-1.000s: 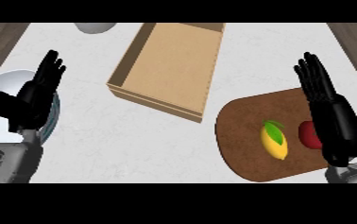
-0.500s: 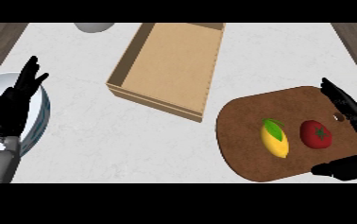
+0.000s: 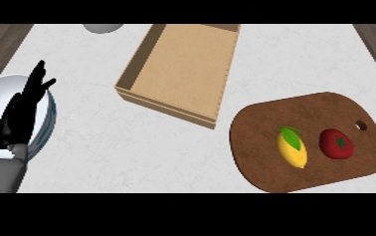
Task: Pick the tomato from the cutting board and place it in the cardboard box
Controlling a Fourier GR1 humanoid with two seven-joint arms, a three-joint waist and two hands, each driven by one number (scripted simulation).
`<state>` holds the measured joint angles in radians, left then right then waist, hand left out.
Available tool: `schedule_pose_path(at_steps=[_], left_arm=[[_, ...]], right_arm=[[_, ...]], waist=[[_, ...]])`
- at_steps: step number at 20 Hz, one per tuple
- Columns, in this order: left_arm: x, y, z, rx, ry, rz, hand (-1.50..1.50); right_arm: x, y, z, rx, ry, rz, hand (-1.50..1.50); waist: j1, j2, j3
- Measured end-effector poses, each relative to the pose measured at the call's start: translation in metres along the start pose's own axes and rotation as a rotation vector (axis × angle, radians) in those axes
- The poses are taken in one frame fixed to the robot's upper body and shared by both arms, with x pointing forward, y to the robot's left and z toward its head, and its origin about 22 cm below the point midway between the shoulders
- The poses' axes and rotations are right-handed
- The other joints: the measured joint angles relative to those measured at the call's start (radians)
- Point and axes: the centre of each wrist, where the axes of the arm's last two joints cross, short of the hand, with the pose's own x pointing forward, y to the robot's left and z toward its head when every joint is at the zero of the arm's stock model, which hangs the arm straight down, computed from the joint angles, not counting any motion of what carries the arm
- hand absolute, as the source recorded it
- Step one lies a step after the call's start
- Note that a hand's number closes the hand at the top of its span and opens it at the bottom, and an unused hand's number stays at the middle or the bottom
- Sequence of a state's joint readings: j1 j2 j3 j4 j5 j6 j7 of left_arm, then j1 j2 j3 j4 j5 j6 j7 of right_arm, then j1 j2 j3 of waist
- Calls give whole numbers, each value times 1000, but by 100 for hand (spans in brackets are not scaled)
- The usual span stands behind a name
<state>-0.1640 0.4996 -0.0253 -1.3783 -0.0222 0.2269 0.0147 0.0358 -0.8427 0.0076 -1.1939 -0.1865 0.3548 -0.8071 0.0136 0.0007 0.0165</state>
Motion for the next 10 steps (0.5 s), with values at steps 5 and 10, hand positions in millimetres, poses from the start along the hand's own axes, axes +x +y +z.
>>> schedule_pose_path(at_steps=[5,10], left_arm=[[2,-4,-2,-6,-12,-7,0],[2,-4,-3,-8,-12,-16,0]], right_arm=[[13,-35,-3,150,69,247,-150],[24,-46,-23,329,127,396,-150]], waist=[[12,0,-2],[18,-1,-5]])
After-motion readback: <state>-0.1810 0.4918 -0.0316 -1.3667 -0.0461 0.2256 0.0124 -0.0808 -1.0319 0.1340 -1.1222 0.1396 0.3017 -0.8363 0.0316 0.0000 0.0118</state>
